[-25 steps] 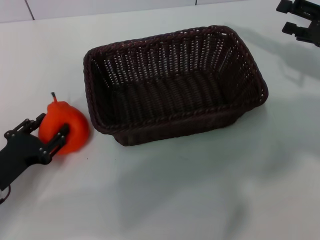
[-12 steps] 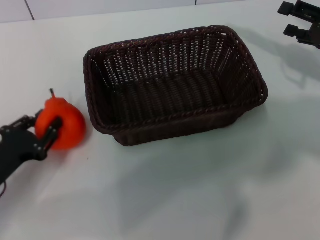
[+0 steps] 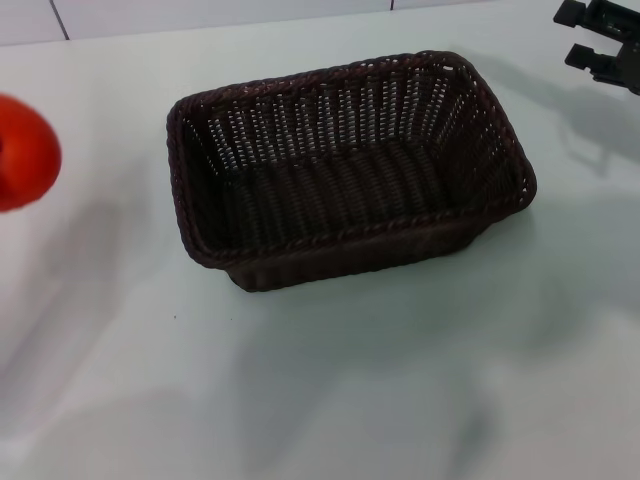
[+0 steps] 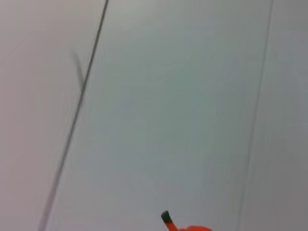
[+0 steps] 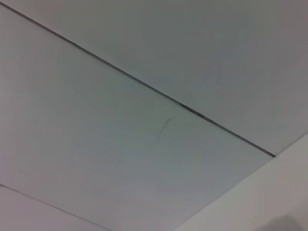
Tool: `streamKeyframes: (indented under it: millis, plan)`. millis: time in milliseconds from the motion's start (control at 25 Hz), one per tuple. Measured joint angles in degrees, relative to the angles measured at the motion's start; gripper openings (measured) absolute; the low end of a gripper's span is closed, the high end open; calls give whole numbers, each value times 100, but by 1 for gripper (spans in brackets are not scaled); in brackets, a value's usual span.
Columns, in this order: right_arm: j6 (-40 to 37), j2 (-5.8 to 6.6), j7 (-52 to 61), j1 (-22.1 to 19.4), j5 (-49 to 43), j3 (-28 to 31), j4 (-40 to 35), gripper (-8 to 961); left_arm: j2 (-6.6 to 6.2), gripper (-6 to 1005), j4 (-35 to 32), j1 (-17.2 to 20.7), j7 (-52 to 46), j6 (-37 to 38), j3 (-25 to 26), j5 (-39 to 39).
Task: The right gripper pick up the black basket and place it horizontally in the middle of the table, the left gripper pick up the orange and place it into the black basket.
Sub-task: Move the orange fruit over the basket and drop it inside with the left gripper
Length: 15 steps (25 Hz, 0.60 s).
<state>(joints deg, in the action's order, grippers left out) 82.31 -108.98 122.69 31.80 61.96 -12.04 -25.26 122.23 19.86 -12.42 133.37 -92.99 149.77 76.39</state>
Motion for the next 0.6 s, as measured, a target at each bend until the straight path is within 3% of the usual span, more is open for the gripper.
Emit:
streamKeyframes:
  millis: [200,440,600]
  plan:
    - [43,-41,-45,30,24,-1,4,915,21,288,-22,-488,-236,-92,-287,50]
    - [54,-58,-105,43,28,-5,1,915,44,247,13,-1033,-253,-26,-1562,59]
    - [44,-91,-167,45,28,-16,4,915,174,253,18,-1258,-374,310,-2064,61]
